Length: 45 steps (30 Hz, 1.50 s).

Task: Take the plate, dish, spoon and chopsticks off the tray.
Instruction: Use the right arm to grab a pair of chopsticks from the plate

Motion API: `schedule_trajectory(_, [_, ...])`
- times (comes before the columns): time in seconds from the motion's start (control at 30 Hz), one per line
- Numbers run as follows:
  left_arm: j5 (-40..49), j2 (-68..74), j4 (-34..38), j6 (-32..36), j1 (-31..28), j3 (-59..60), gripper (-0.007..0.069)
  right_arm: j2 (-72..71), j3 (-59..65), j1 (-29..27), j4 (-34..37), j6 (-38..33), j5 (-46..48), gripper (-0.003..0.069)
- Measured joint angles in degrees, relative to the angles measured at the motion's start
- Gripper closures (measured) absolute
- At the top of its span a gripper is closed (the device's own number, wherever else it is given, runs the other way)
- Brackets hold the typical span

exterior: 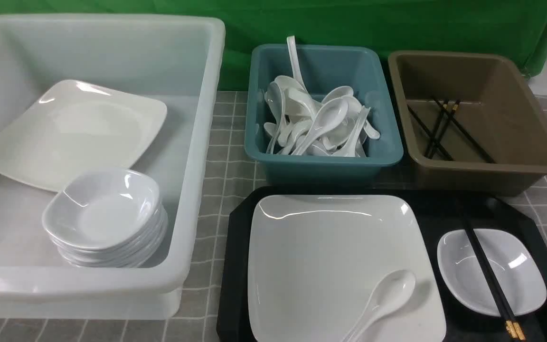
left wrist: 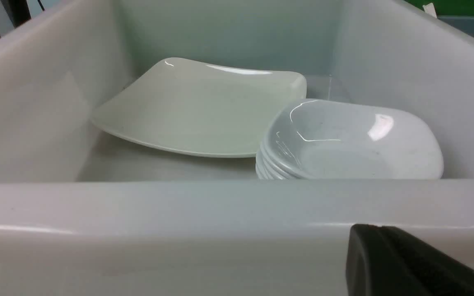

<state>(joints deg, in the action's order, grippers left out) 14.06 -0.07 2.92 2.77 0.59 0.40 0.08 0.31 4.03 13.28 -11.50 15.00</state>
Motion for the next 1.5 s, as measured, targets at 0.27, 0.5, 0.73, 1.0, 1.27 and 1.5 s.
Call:
schedule_trajectory(0.27, [0.00, 0.00, 0.00, 0.00, 0.00, 0.00, 0.0617, 0.00, 0.00, 0.00, 0.00, 0.00, 0.00, 0.0414])
schedule_trajectory(0.5, [0.00, 0.00, -0.17, 0.00, 0.00, 0.00, 0.0617, 0.00, 0.00, 0.00, 0.00, 0.00, 0.00, 0.0414])
schedule_trajectory(0.73, [0.00, 0.00, -0.17, 0.00, 0.00, 0.00, 0.0617, 0.00, 0.00, 0.00, 0.00, 0.00, 0.00, 0.0414])
schedule_trajectory(1.0, [-1.40, 0.00, 0.57, -0.07, 0.00, 0.00, 0.0617, 0.00, 0.00, 0.00, 0.00, 0.06, 0.00, 0.0414])
schedule_trajectory(1.27, [-17.54, 0.00, 23.30, -11.91, 0.00, 0.00, 0.0617, 0.00, 0.00, 0.00, 0.00, 0.06, 0.00, 0.0414])
schedule_trajectory(1.5, [-19.89, 0.00, 23.76, -18.94, 0.00, -2.94, 0.0617, 0.00, 0.00, 0.00, 0.00, -0.03, 0.00, 0.0414])
